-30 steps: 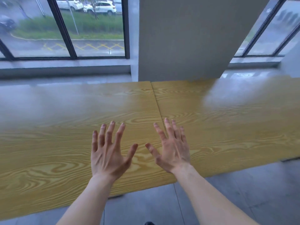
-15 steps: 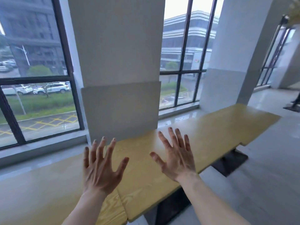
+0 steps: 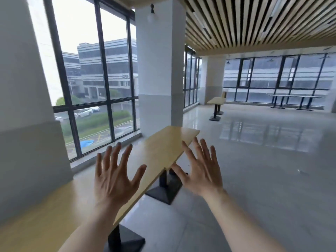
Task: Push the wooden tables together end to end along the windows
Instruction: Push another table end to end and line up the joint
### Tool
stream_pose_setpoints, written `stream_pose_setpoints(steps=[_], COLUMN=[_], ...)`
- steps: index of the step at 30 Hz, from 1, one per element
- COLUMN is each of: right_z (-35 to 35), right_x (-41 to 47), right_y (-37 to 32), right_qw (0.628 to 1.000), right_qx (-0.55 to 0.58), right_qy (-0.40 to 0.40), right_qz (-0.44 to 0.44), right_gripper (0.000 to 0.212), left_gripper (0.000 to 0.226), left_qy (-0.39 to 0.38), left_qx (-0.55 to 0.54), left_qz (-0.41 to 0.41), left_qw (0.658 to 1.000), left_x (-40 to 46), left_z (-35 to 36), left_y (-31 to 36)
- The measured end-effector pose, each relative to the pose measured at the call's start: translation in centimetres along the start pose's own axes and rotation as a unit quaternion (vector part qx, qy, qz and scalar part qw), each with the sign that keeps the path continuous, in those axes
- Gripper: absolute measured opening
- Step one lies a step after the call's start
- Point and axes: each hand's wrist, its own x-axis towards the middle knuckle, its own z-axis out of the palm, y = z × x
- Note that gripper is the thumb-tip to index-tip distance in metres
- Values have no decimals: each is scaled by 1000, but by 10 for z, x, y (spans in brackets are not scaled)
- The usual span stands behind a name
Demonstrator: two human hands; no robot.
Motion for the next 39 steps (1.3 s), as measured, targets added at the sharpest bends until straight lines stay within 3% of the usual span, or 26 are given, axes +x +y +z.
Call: stream_pose_setpoints(steps=[10, 20, 32, 39], right_z=[17, 71, 166, 238], right_x=[21, 171, 345, 491], right_y=[258, 451, 645, 749], right_qw=[986, 966, 967, 982], right_qx=[-73, -129, -113, -83], right_qy=[17, 10, -9, -47], right_qz=[151, 225, 228, 165], right_gripper=[98, 99, 93, 93], left_gripper=[90, 85, 88, 84], left_qy=[-41, -78, -101, -91], left_qx=[-114, -182, -169, -136], left_qz=[102, 134, 157, 88], left_qw=[987, 971, 968, 983], left_x=[111, 283, 437, 539], left_z=[186, 394, 600, 697], left_y=[214, 342, 443, 476])
